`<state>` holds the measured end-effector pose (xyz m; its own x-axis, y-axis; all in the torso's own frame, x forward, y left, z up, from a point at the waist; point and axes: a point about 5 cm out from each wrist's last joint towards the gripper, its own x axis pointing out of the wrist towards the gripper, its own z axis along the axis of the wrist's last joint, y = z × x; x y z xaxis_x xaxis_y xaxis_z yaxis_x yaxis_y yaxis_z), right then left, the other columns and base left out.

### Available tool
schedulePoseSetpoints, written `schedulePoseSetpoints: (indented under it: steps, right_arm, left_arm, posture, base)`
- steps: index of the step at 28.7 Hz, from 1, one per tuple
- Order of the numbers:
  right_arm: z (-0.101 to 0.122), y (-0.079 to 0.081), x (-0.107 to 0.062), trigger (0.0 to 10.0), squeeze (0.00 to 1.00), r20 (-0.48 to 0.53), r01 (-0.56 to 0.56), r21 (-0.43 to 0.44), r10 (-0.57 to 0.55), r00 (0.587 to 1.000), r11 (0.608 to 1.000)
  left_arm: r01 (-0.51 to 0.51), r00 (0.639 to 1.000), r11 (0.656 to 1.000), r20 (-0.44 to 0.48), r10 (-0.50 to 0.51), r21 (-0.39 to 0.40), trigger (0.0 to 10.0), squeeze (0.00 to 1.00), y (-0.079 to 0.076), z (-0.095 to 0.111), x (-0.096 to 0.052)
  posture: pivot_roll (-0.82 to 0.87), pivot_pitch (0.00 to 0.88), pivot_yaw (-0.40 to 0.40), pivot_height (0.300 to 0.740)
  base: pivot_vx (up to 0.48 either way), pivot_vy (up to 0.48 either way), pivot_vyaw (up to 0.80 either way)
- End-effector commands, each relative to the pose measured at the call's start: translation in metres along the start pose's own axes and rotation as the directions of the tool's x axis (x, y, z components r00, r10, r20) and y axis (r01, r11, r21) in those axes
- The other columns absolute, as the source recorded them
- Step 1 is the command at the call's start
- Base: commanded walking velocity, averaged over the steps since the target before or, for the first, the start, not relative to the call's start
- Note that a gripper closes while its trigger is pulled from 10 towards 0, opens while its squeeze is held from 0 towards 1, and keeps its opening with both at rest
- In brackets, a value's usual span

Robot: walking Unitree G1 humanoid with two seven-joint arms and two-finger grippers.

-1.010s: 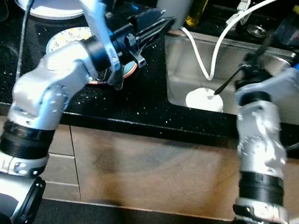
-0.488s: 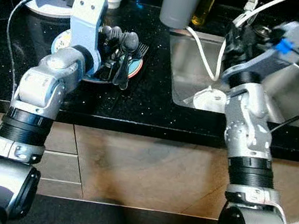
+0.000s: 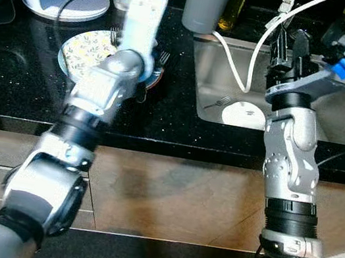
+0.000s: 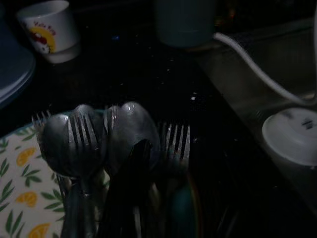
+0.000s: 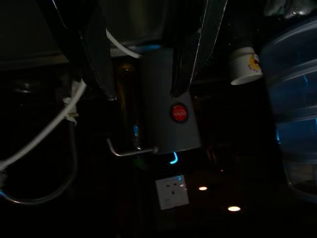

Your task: Kitchen organization

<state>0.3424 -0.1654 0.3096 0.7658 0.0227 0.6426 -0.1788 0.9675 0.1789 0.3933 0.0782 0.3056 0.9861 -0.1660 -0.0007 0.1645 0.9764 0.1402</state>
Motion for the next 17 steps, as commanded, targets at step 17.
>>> schedulePoseSetpoints:
  steps: [17]
  right_arm:
    - [0.001, -0.005, -0.008, 10.0, 0.00, -0.018, 0.031, 0.003, -0.031, 0.999, 1.000]
  left_arm:
    - [-0.065, 0.981, 0.998, -0.186, 0.059, -0.026, 10.0, 0.00, 0.004, -0.036, 0.011]
  posture:
    - [0.13, 0.087, -0.012, 0.740]
  base:
    - [0.000, 0.000, 0.00]
